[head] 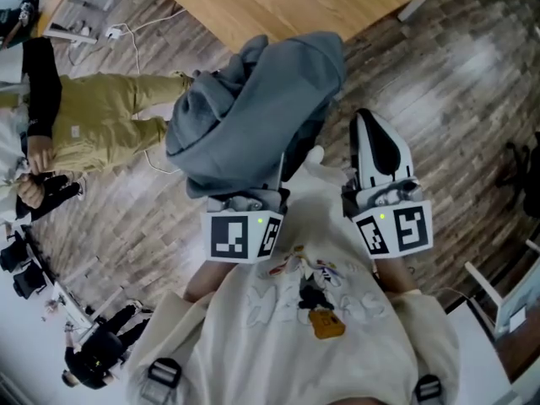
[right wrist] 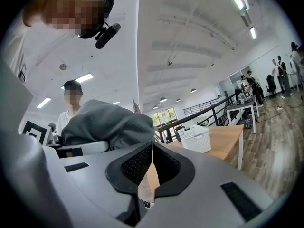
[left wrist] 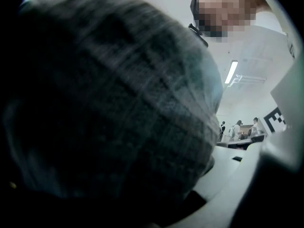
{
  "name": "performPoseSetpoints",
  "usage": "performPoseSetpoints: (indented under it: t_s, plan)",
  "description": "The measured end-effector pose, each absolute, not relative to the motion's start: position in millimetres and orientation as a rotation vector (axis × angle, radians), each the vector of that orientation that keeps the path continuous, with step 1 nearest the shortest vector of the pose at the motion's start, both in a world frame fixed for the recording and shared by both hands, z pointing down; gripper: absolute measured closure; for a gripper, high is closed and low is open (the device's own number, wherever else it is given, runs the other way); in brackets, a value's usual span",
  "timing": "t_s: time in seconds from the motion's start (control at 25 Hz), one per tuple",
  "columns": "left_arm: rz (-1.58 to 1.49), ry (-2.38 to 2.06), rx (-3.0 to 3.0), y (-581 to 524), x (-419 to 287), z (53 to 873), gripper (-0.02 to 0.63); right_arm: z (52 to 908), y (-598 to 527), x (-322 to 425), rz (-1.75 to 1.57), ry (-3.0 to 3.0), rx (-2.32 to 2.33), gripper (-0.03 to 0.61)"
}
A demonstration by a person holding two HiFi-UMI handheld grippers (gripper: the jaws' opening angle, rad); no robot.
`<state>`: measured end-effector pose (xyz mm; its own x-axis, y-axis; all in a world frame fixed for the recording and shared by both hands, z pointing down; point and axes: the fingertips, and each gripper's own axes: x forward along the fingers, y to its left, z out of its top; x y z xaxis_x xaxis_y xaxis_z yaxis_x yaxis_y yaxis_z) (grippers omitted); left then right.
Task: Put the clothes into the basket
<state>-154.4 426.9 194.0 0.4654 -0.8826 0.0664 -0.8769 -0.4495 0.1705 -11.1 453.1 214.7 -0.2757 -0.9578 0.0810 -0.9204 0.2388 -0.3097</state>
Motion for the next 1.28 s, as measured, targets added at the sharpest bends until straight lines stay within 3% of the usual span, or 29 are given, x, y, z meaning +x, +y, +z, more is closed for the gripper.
performPoseSetpoints:
  t_s: [0.64, 1.28]
  plan:
    - [-0.047, -1.510, 2.519, 393, -119, 199, 0.316, 234, 420, 23, -0.518, 2.399, -1.820, 0.554]
    - [-0.049, -1.470, 2.500, 248, -80, 203, 0.316, 237, 276, 56, -0.539, 2.423, -1.842, 0.554]
